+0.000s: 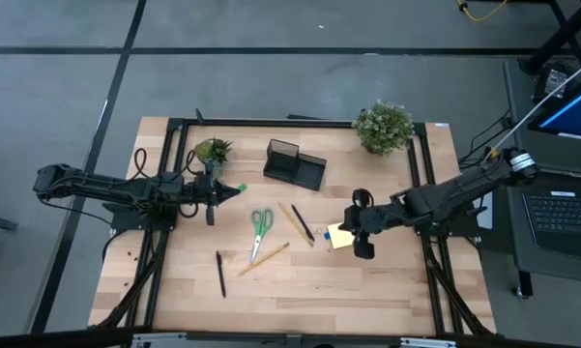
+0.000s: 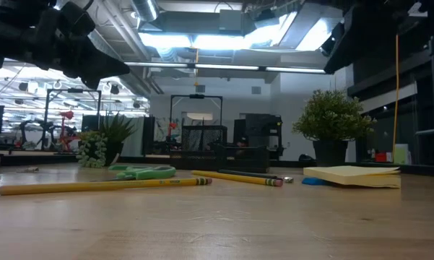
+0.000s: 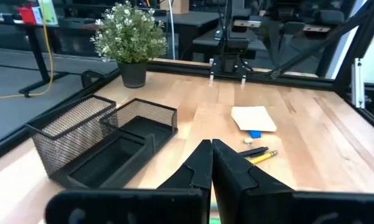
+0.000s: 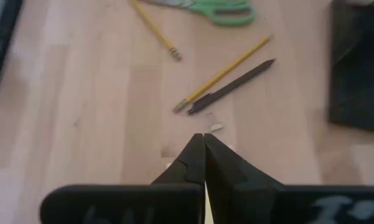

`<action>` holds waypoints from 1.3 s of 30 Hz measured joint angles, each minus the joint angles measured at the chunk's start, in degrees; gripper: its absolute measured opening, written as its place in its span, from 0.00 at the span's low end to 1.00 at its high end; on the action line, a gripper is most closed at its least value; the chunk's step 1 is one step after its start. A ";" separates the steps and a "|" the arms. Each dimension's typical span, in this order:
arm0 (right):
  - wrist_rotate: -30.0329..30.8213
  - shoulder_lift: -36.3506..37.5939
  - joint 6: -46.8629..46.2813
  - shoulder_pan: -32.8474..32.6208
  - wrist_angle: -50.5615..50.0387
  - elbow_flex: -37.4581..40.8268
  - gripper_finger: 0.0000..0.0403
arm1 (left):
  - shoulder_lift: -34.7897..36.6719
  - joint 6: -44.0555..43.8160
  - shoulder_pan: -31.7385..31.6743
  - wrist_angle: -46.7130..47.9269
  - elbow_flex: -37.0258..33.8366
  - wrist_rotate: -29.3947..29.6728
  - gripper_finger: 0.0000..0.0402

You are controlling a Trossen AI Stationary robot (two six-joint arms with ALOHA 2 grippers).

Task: Pick and place office supplies into organizer
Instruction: Put the top pen into the desk organizer

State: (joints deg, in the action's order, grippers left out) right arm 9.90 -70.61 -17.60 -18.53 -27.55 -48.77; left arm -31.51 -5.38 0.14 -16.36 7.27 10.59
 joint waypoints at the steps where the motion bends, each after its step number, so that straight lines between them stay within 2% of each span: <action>1: -2.30 0.00 -0.12 1.22 0.00 0.00 0.01 | 0.00 0.05 0.00 0.00 0.00 0.04 0.01; 6: -11.93 0.00 3.19 8.19 0.01 0.00 0.01 | 0.00 0.18 0.00 0.77 0.00 0.15 0.01; 11: -17.68 0.00 6.29 13.95 0.00 0.00 0.01 | 0.00 1.20 0.00 3.64 0.00 1.56 0.01; 16: -17.95 -0.01 7.49 16.87 0.02 0.00 0.01 | 0.00 1.54 0.00 4.15 0.00 3.84 0.01; 25: -17.09 -0.02 7.37 16.99 0.71 0.02 0.01 | 0.00 5.26 0.02 4.13 0.00 -0.35 0.01; 29: -16.94 -0.04 7.44 16.99 5.20 0.07 0.01 | 0.00 4.14 0.09 4.13 0.00 -0.32 0.00; 33: -14.87 -0.04 7.53 17.25 11.22 0.07 0.01 | 0.00 5.69 0.13 4.13 0.00 -0.31 0.01; 39: -9.54 -0.49 6.87 17.24 13.64 0.07 0.01 | 0.00 12.48 0.13 3.10 0.00 -0.26 0.01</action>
State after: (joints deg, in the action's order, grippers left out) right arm 0.36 -71.10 -10.74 -1.29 -13.91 -48.71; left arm -31.51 7.09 0.27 -13.25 7.27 10.33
